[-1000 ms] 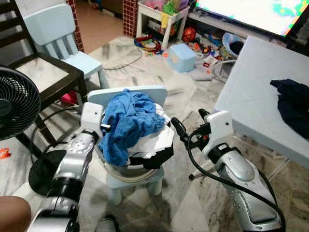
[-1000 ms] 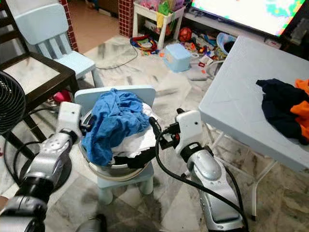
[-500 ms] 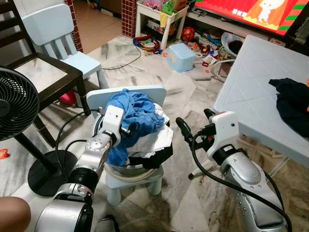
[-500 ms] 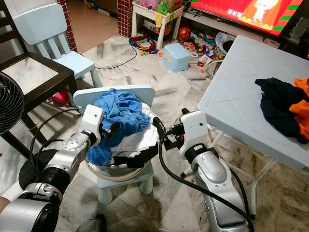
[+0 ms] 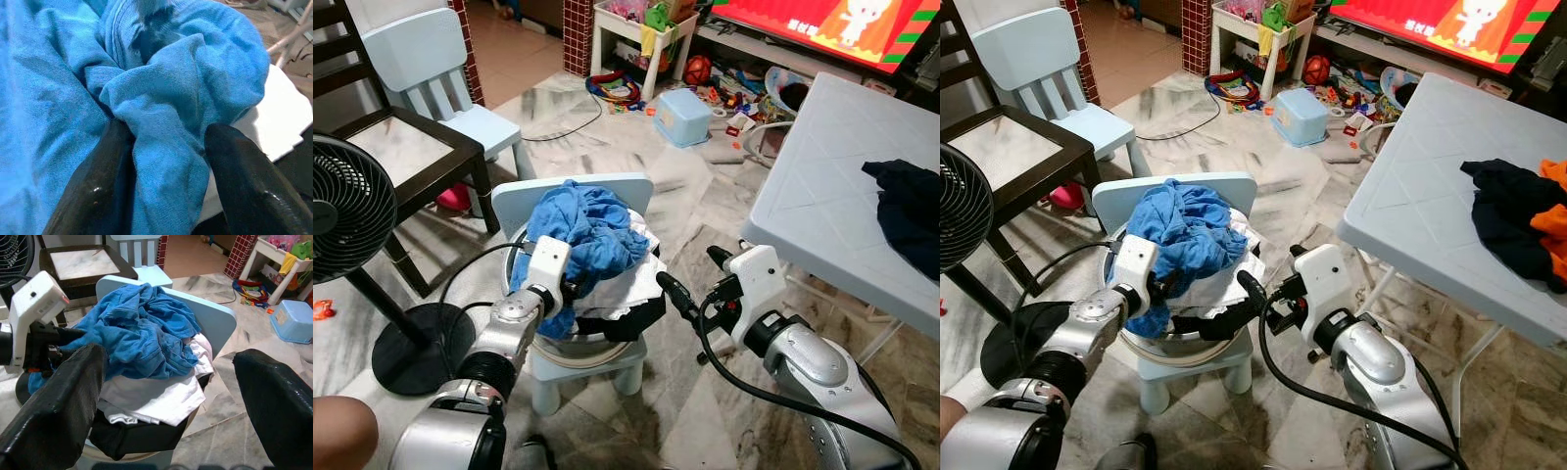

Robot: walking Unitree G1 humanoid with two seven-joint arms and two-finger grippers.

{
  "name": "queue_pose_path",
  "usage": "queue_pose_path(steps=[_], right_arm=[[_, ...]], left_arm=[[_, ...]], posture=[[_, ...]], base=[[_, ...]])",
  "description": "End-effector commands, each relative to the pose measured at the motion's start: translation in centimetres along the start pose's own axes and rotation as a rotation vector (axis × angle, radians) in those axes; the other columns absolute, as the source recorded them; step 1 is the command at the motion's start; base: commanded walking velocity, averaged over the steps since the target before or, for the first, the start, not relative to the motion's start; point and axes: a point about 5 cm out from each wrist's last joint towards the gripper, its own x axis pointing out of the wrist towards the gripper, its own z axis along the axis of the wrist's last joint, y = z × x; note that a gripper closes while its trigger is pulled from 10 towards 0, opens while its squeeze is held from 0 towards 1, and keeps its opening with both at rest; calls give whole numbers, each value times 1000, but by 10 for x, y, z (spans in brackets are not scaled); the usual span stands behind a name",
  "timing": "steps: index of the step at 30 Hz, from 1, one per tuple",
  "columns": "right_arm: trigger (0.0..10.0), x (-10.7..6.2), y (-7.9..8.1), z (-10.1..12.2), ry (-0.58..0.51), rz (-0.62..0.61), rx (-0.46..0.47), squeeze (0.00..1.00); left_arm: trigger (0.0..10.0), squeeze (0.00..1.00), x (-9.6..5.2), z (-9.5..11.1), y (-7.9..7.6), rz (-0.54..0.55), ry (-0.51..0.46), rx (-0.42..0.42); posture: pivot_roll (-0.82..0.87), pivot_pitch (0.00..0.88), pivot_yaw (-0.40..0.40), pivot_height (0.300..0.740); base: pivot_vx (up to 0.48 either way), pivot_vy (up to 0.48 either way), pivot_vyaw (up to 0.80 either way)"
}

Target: Hang hanger

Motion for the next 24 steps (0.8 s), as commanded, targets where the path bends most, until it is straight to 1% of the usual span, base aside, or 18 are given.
queue_pose_path(steps=[1, 5, 8, 9, 14, 16, 20, 22, 23, 24], right_arm=[[10000, -2, 0, 0, 7, -8, -8, 0], [10000, -1, -1, 0, 5, -13, -15, 0], [10000, -1, -3, 1, 1, -20, -21, 0], [10000, -1, -3, 1, 0, -20, -23, 0], [10000, 0, -3, 1, 0, -18, -25, 0], [10000, 1, -2, 1, -2, -13, -29, 0], [10000, 2, -1, 1, -5, -9, -32, 0], [10000, 3, -1, 1, -5, -9, -33, 0], [10000, 3, -2, 1, -5, -7, -35, 0], [10000, 4, -2, 1, -5, -7, -37, 0]], left_arm=[[0, 0, 0, -4, -5, -28, 10, 13], [0, 0, -1, -10, -10, -42, 17, 11], [0, 0, -1, -12, -20, -90, 7, 54], [0, 0, -2, -13, -26, -117, 7, 71], [0, 0, -6, -20, -37, -156, 18, 91], [0, 0, -12, -24, -41, -174, 24, 110], [0, 0, -29, -33, -49, -200, 53, 132], [0, 0, -32, -34, -50, -201, 58, 135], [0, 0, -42, -37, -52, -194, 67, 145], [0, 0, -46, -36, -52, -181, 66, 149]], posture=[[-78, 141, -118, 740], [-76, 140, -121, 740], [-73, 139, -123, 740], [-71, 139, -123, 740], [-63, 136, -126, 740], [-61, 135, -126, 740], [-51, 131, -126, 740], [-51, 131, -126, 740], [-44, 129, -128, 740], [-43, 129, -129, 740]], base=[[0, 0, 0], [0, 0, 0], [0, 0, 0], [0, 0, 0], [0, 0, 0], [0, 0, 0], [0, 0, 0], [0, 0, 0], [0, 0, 0], [0, 0, 0]])
